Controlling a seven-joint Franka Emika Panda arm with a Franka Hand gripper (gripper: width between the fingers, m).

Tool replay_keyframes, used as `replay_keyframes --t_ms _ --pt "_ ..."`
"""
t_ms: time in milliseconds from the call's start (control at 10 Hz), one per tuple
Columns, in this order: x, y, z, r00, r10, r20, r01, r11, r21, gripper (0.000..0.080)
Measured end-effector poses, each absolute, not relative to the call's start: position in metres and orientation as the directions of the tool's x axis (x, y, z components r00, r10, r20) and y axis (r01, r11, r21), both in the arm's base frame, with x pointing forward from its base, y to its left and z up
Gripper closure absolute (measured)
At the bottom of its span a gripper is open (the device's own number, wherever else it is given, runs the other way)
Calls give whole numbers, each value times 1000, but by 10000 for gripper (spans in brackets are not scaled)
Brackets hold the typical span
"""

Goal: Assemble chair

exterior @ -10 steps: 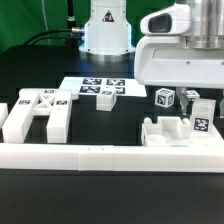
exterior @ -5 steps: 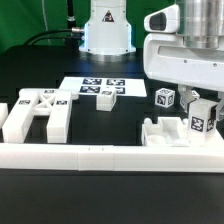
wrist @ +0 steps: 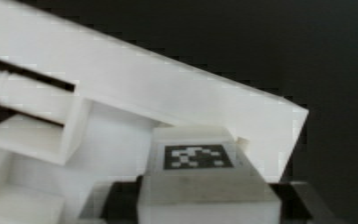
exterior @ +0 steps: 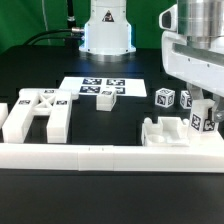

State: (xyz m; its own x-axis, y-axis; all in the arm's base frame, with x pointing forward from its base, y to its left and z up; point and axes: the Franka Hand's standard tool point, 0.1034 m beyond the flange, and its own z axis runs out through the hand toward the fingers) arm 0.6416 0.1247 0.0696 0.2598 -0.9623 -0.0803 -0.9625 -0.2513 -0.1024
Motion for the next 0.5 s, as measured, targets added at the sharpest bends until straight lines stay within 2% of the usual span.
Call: replay_keyframes --t_ms 200,400,500 --pt "641 125 69 322 -944 -74 -944 -314 -105 513" --pt "641 125 69 429 -901 -63 -900 -421 -110 192" --pt "641 124 69 500 -864 -53 -863 -492 -114 192"
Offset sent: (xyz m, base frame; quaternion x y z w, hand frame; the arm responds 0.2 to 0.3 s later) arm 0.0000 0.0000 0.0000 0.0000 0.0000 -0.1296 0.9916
